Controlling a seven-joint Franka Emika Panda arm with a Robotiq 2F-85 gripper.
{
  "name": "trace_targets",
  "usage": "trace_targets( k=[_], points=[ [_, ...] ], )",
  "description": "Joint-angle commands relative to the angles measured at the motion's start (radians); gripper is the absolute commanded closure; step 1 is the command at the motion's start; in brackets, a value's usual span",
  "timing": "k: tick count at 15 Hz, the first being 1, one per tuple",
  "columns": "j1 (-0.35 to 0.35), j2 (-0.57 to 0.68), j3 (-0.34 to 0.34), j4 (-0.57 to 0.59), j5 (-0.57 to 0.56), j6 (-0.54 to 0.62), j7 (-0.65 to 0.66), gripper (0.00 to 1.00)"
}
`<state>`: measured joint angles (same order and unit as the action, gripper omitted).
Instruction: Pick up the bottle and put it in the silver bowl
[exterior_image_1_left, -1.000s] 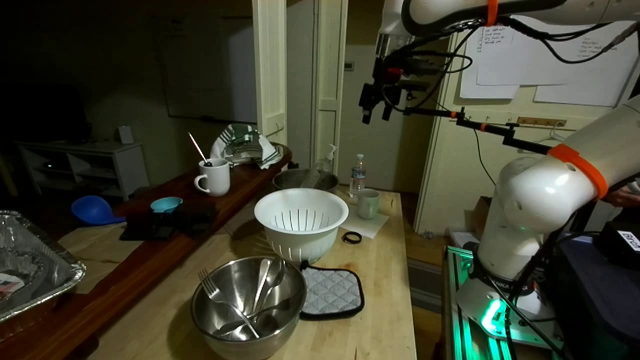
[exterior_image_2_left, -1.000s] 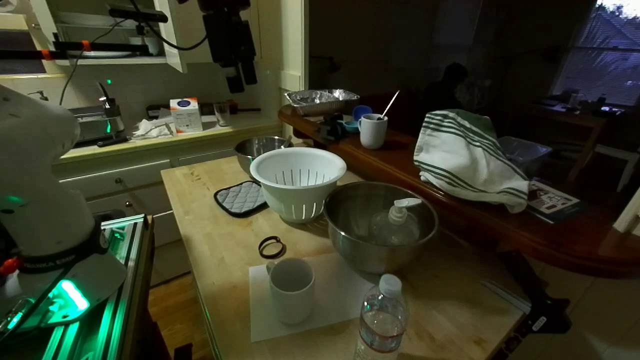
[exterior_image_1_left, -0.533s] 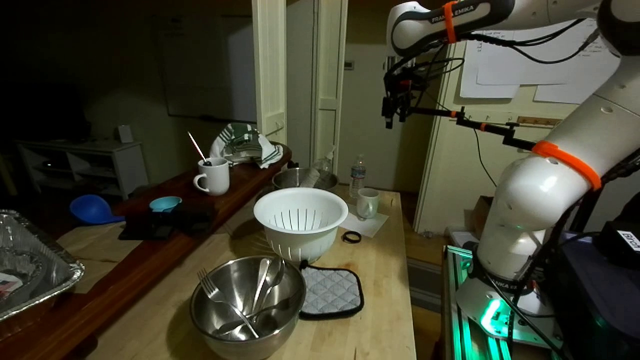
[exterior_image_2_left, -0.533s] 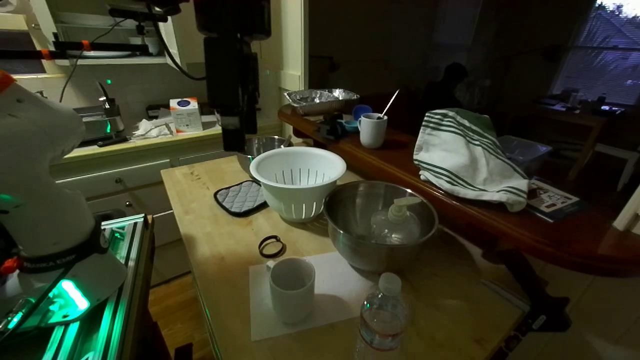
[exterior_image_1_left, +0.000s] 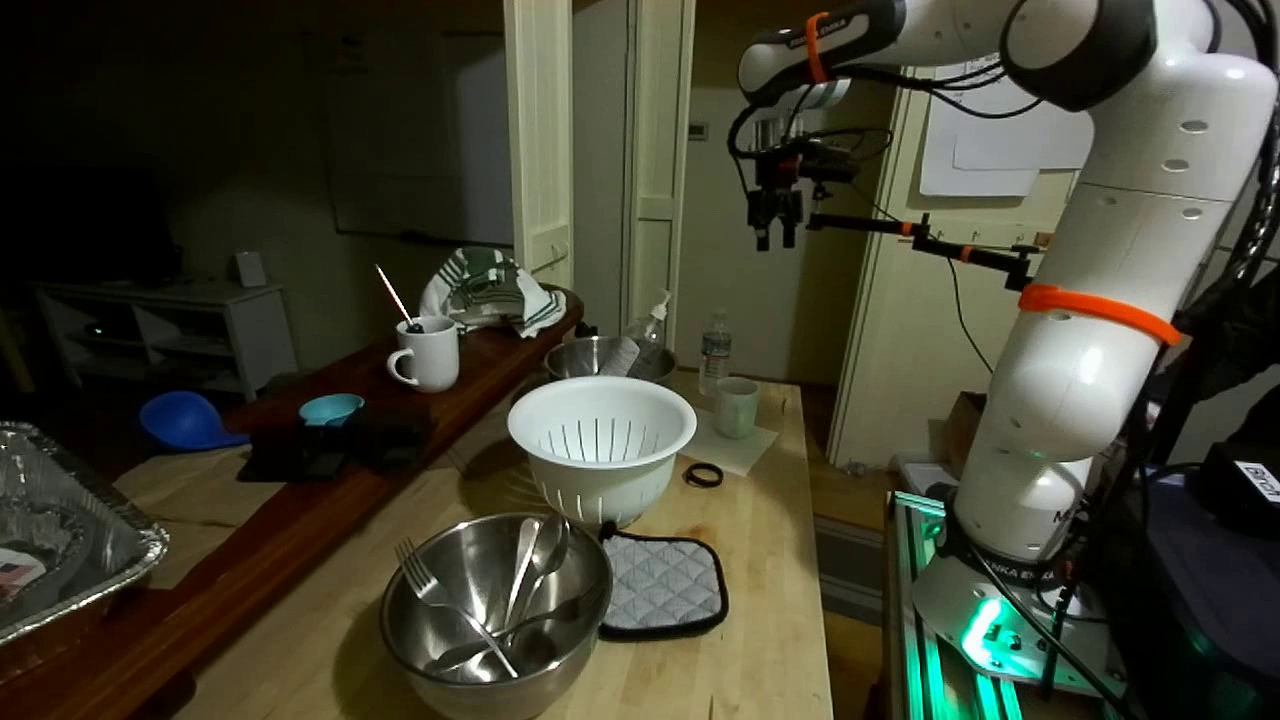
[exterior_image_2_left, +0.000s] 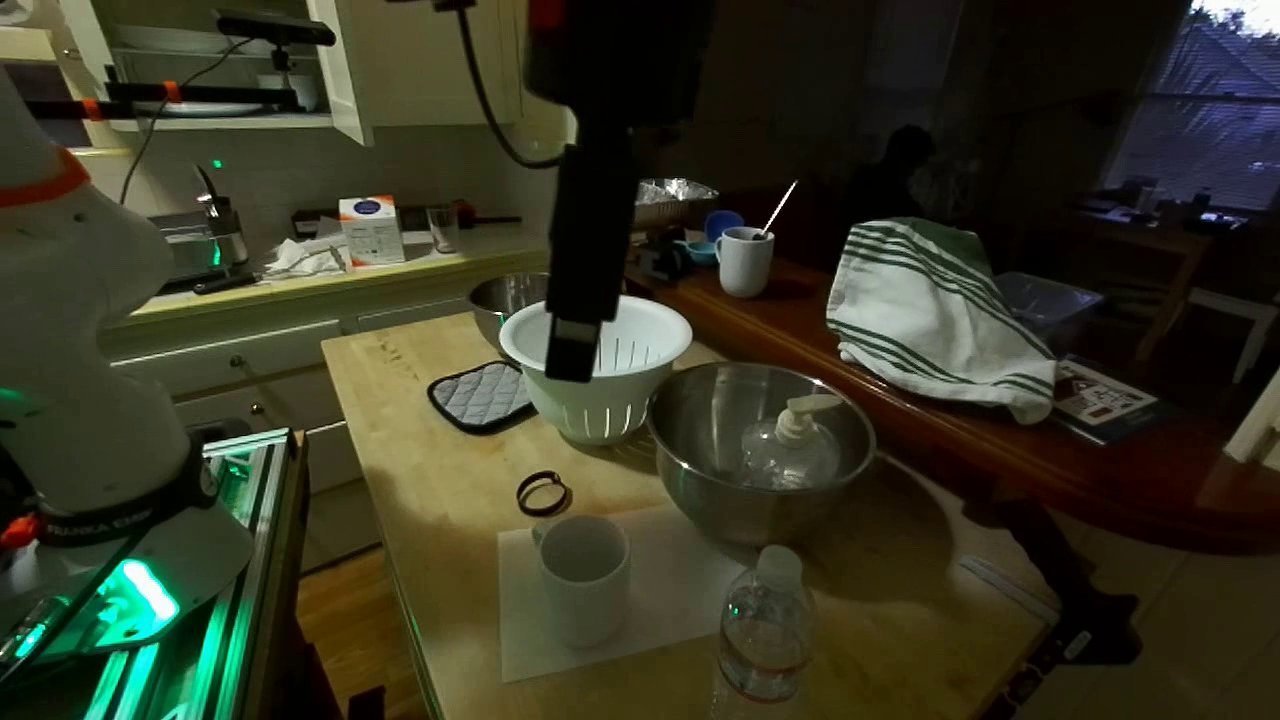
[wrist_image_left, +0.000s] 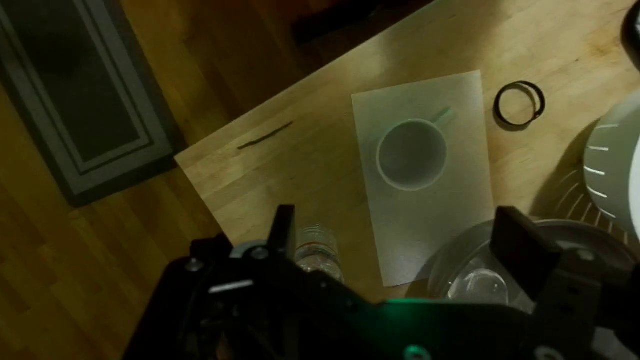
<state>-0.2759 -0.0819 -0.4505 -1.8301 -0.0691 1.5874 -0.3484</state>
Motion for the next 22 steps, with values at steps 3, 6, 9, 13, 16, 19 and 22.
trace_targets(
  k=[3, 6, 9, 13, 16, 19, 22],
  points=[
    [-0.042, 0.108, 0.033, 0.098, 0.036, -0.046, 0.015, 0.00],
    [-0.065, 0.132, 0.033, 0.123, 0.018, -0.004, -0.122, 0.00],
    [-0.091, 0.176, 0.035, 0.161, -0.003, 0.042, -0.282, 0.00],
    [-0.112, 0.231, 0.055, 0.183, 0.013, 0.109, -0.358, 0.00],
    [-0.105, 0.256, 0.076, 0.182, 0.017, 0.139, -0.225, 0.00],
    [-0.114, 0.247, 0.092, 0.165, 0.009, 0.145, -0.241, 0.00],
    [-0.124, 0.255, 0.099, 0.149, 0.041, 0.199, -0.264, 0.00]
  ],
)
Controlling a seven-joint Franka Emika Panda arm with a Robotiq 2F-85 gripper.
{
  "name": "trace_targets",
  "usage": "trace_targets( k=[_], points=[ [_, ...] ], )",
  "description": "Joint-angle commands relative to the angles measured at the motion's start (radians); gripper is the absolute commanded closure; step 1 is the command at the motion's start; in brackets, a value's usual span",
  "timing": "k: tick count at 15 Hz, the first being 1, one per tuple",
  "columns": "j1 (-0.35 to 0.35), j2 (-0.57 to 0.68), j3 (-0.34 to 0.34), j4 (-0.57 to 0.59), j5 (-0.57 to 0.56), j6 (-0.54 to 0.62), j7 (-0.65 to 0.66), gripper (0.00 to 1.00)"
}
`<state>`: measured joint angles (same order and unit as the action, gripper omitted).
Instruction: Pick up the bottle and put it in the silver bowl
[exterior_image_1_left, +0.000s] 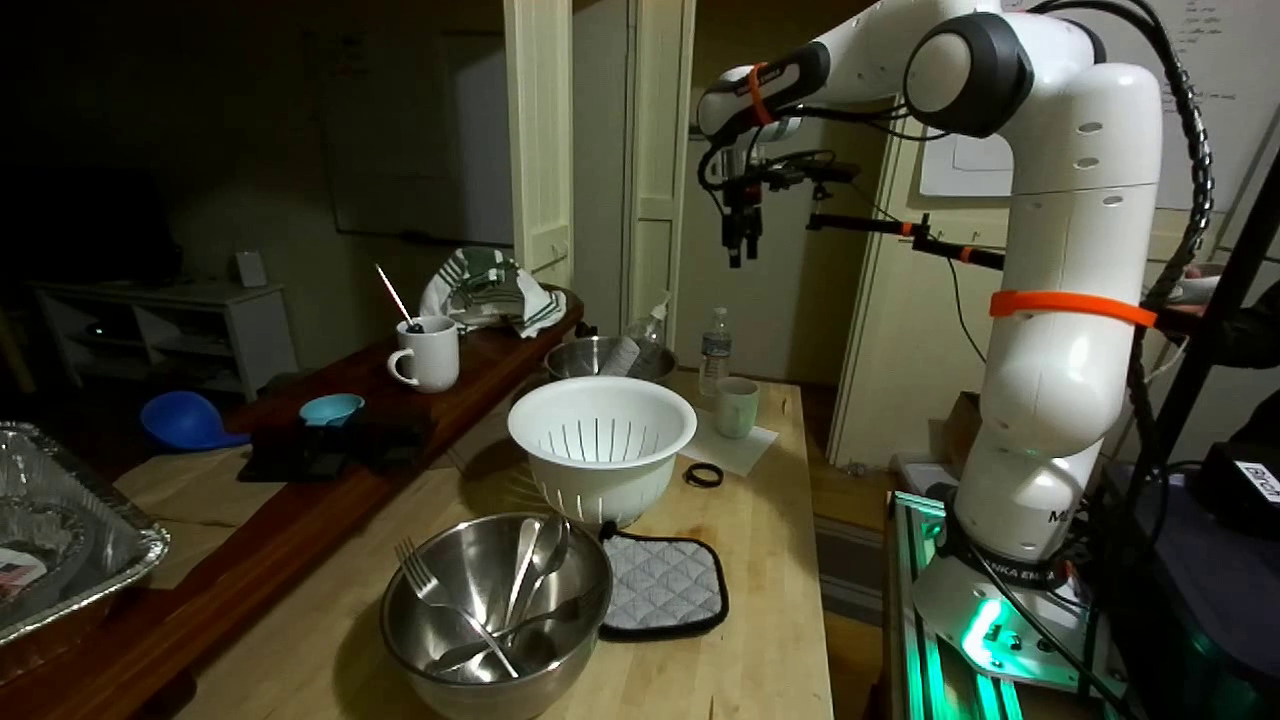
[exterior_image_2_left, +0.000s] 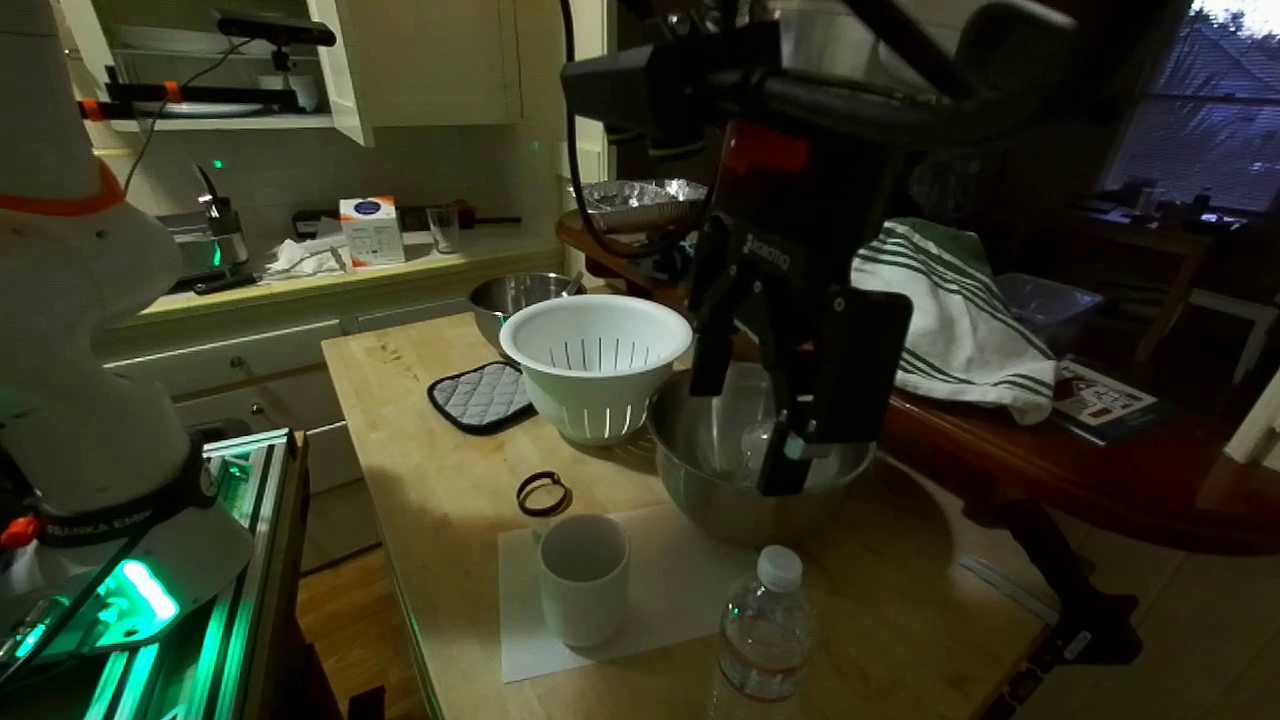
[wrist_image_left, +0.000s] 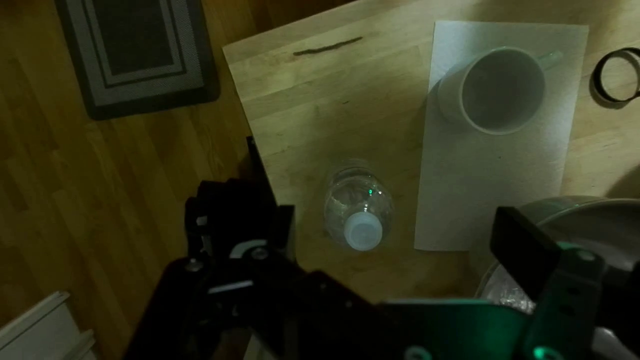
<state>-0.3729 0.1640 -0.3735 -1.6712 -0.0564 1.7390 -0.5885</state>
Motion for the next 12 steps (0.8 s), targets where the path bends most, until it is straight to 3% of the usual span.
trace_targets(
  k=[1, 4, 12],
  points=[
    [-0.030, 0.017, 0.025, -0.017, 0.034, 0.078, -0.027, 0.00],
    [-0.039, 0.065, 0.037, -0.027, 0.033, 0.176, -0.054, 0.00],
    [-0.050, 0.158, 0.086, -0.020, 0.022, 0.183, -0.049, 0.00]
  ],
)
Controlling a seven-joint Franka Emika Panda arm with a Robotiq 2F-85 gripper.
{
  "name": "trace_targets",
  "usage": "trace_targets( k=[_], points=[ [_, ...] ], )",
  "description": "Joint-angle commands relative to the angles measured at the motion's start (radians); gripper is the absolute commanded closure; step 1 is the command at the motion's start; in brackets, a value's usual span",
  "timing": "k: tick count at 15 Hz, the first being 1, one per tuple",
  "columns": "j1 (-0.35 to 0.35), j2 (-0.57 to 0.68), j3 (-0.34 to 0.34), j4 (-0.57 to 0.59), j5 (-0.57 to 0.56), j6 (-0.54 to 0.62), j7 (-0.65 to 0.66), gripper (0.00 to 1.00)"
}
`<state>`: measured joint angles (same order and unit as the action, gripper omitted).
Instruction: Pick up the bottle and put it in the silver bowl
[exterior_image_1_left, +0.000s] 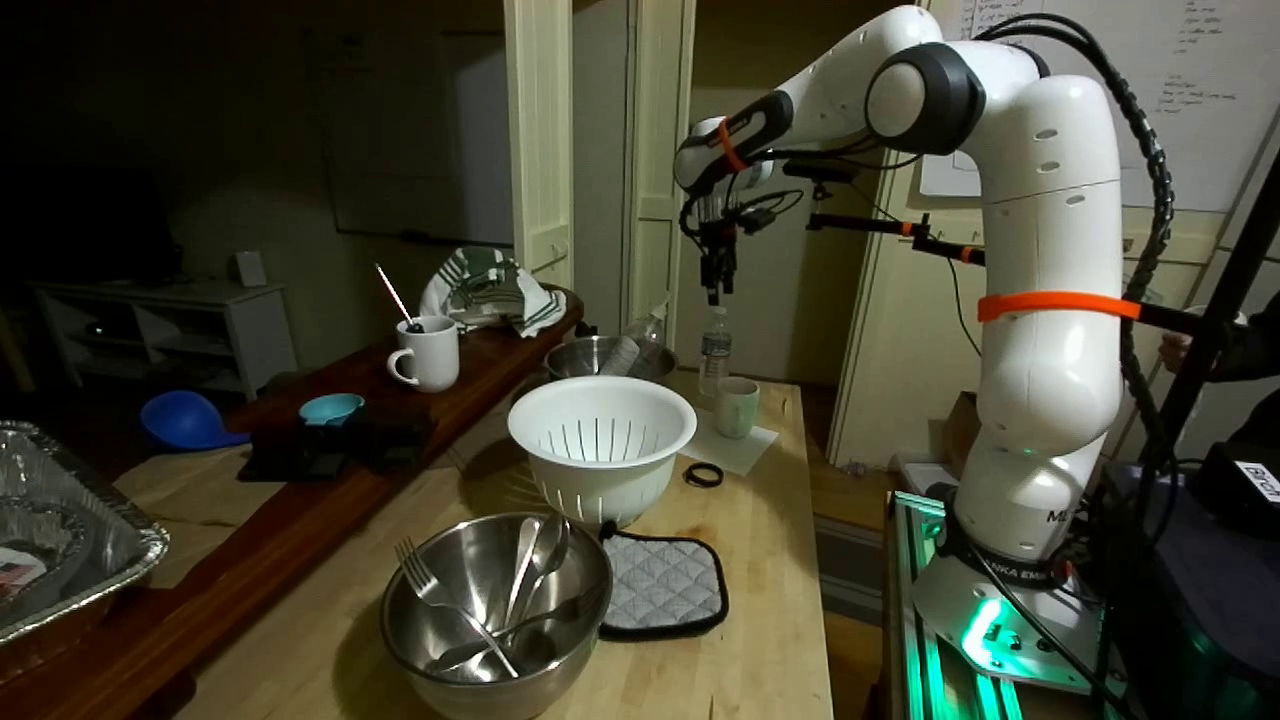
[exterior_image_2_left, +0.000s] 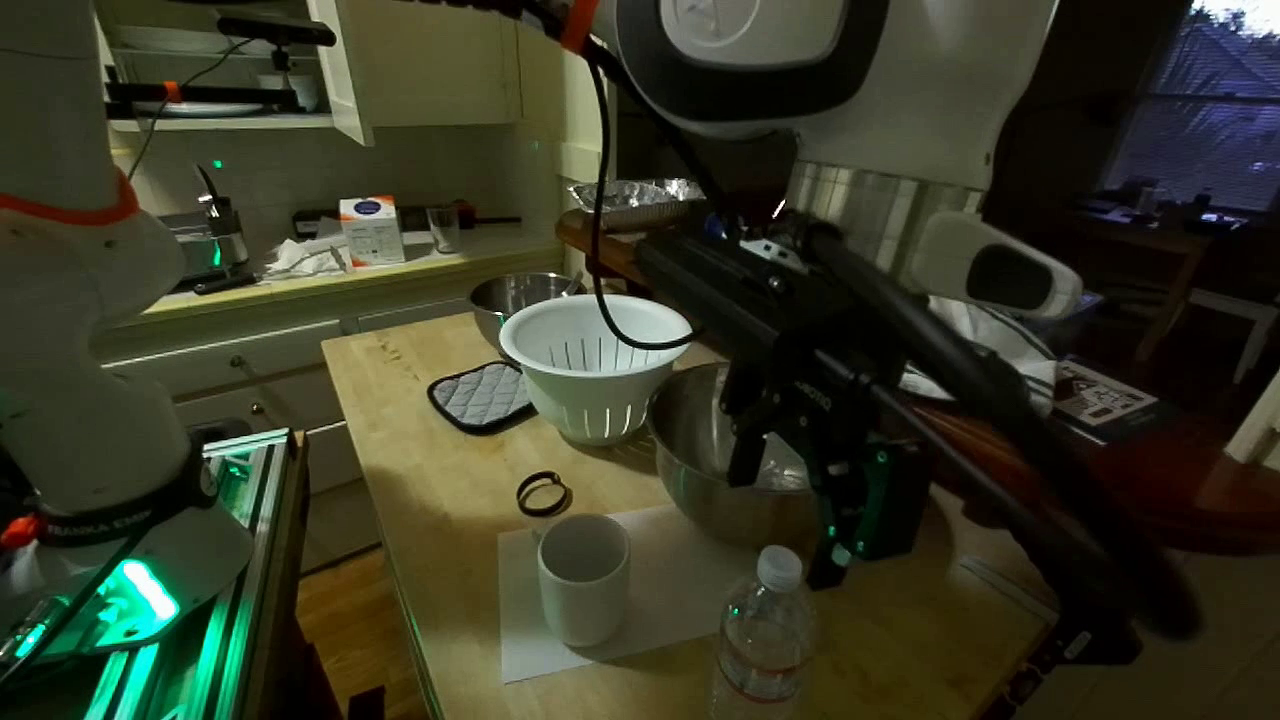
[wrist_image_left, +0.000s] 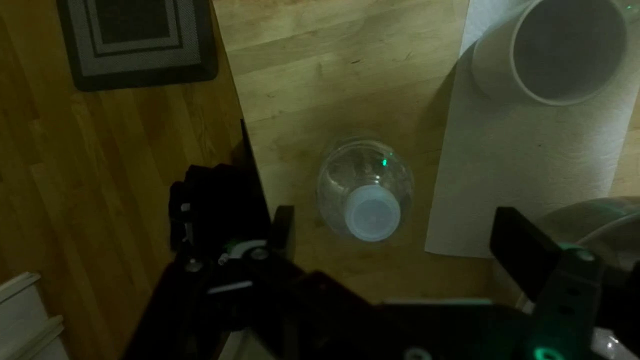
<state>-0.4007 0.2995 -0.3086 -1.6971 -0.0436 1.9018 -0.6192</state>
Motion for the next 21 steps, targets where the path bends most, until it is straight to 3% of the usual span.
trace_targets(
  k=[1, 7, 12, 14, 21],
  points=[
    [-0.024, 0.028, 0.024, 0.008, 0.011, 0.021, -0.016, 0.00],
    [-0.037, 0.048, 0.031, 0.017, 0.011, 0.015, -0.008, 0.01],
    [-0.048, 0.072, 0.037, 0.041, 0.019, 0.013, -0.014, 0.15],
    [-0.053, 0.082, 0.040, 0.052, 0.019, 0.009, -0.013, 0.14],
    [-0.056, 0.100, 0.050, 0.066, 0.012, 0.009, -0.009, 0.28]
  ],
)
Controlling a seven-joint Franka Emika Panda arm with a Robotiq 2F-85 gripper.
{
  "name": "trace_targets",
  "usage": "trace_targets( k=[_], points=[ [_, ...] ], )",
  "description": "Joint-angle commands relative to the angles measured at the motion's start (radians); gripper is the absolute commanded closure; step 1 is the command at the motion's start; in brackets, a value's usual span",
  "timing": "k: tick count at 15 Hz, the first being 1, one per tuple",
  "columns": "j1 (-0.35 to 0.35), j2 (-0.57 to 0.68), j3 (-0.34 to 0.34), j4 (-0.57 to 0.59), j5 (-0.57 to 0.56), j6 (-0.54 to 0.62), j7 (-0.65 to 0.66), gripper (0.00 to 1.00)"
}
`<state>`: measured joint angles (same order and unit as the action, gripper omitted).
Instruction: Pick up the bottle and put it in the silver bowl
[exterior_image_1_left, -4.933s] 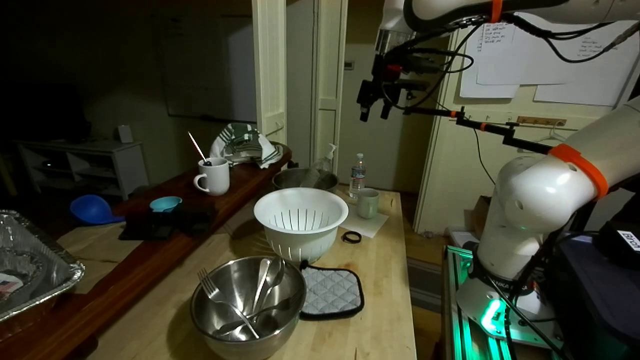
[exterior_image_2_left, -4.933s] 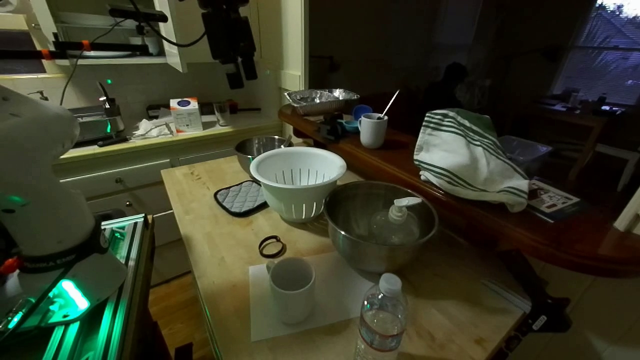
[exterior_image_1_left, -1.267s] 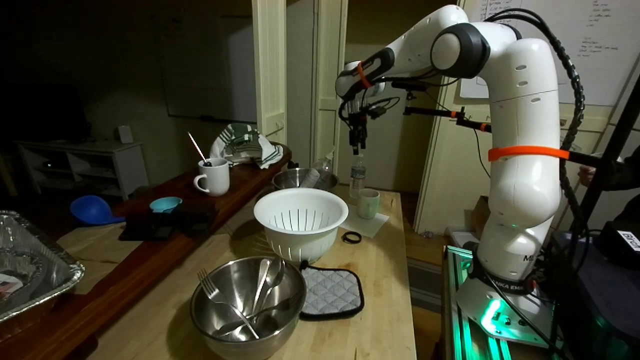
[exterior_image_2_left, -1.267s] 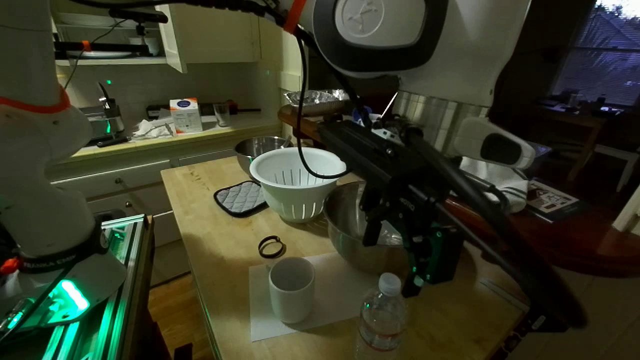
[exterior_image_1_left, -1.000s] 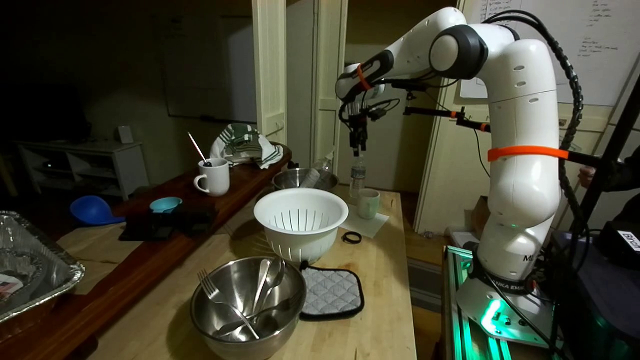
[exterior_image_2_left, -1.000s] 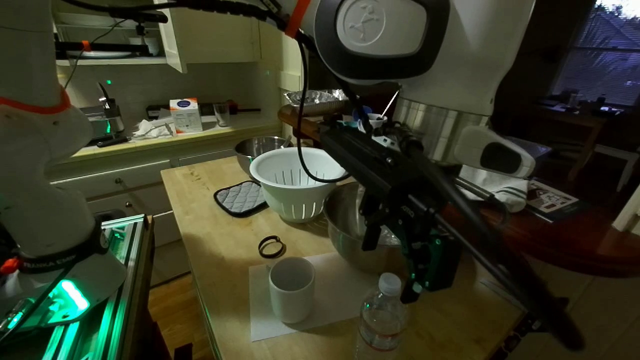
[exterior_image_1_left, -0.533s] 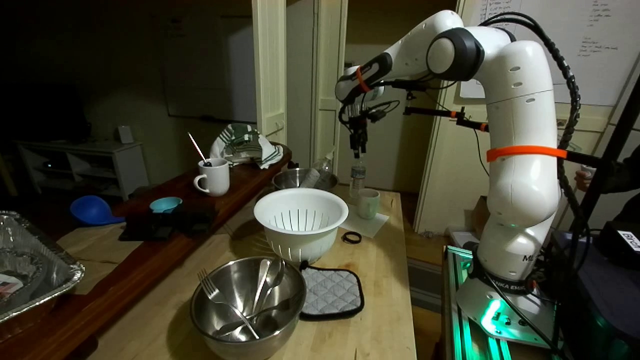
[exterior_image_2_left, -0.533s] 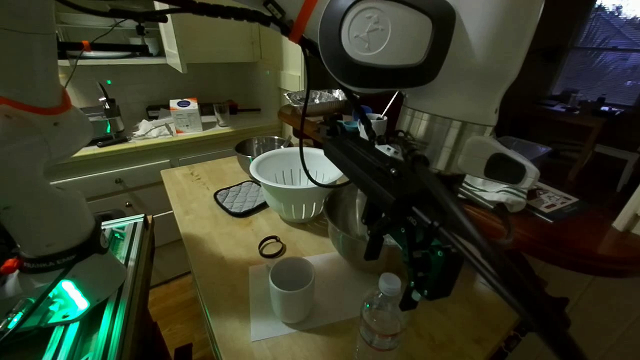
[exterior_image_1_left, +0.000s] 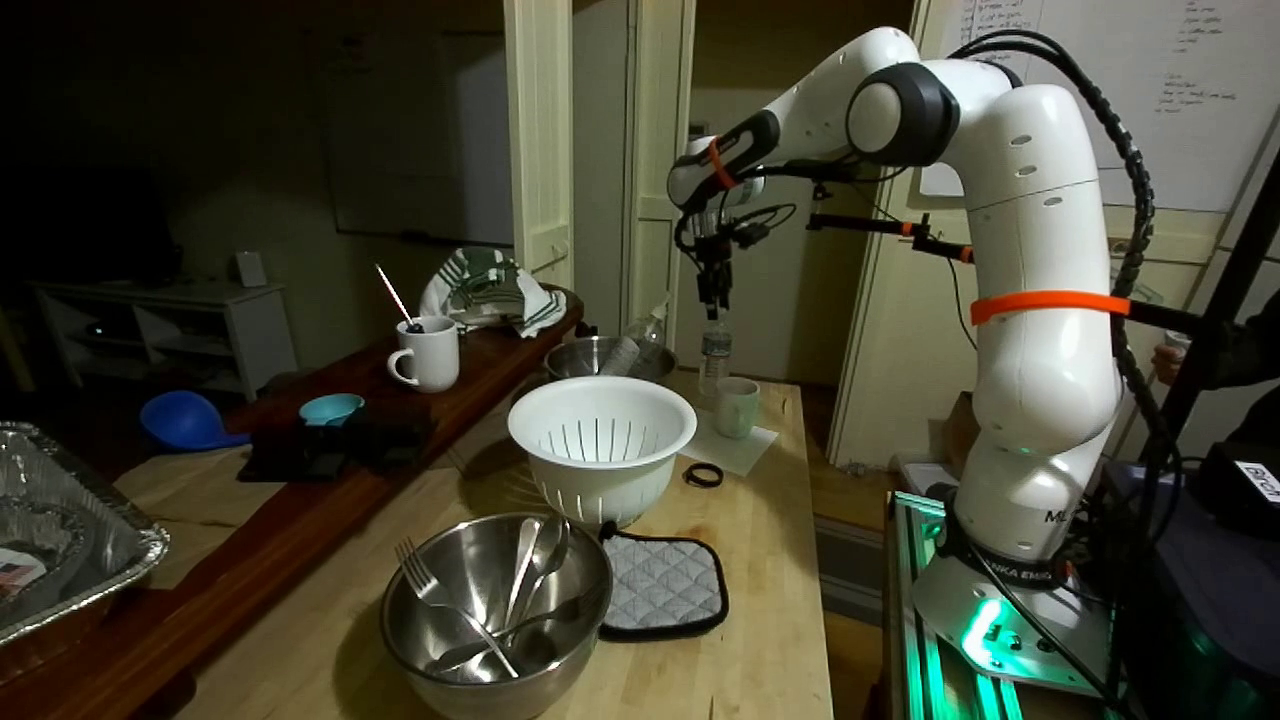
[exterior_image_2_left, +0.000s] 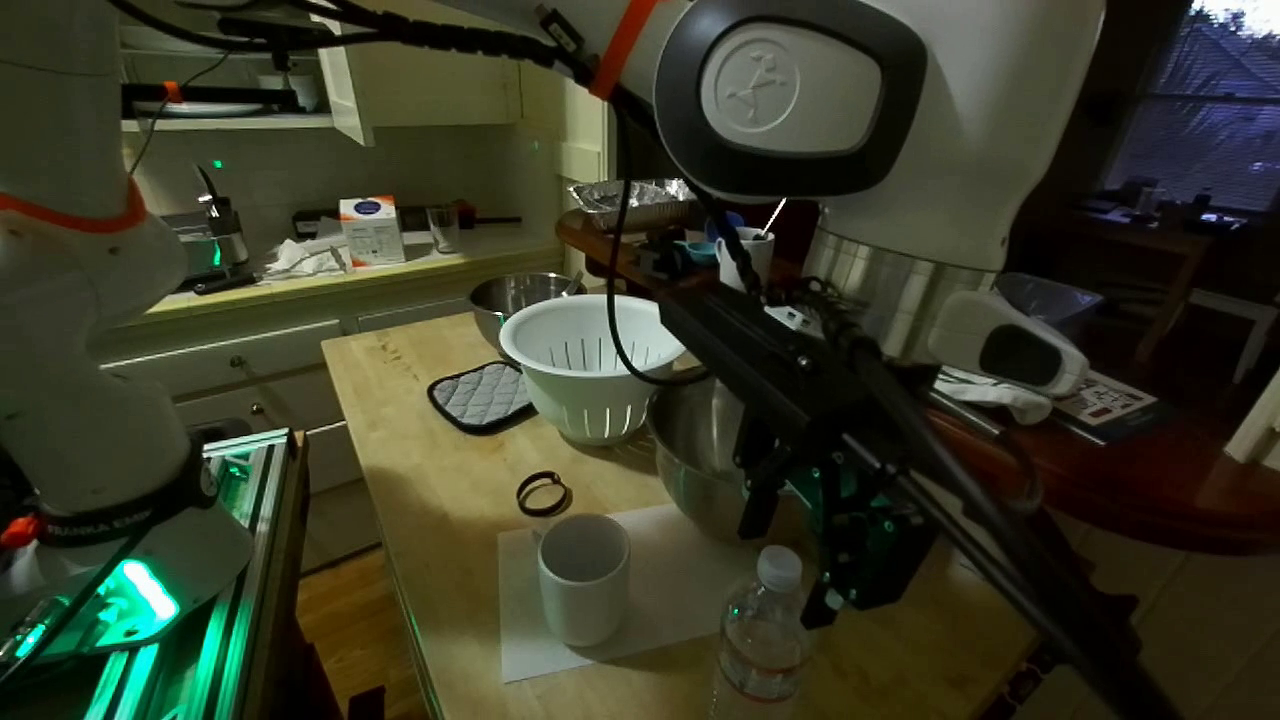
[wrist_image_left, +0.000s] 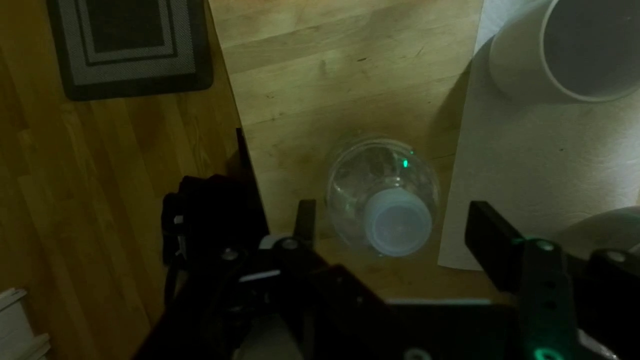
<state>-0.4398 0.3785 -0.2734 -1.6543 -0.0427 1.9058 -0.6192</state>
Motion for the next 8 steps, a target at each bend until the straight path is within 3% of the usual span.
trace_targets(
  k=[1, 2, 3, 5, 6, 8],
  points=[
    [-0.017, 0.023, 0.017, 0.024, 0.011, 0.008, -0.011, 0.34],
    [-0.016, 0.023, 0.018, 0.024, 0.009, 0.009, -0.010, 0.42],
    [-0.015, 0.021, 0.018, 0.023, 0.007, 0.008, -0.007, 0.42],
    [-0.014, 0.016, 0.019, 0.018, 0.006, 0.012, -0.007, 0.60],
    [-0.014, 0.013, 0.019, 0.015, 0.005, 0.013, -0.006, 0.78],
    [-0.010, 0.003, 0.017, 0.011, -0.002, 0.014, 0.003, 0.92]
  ],
)
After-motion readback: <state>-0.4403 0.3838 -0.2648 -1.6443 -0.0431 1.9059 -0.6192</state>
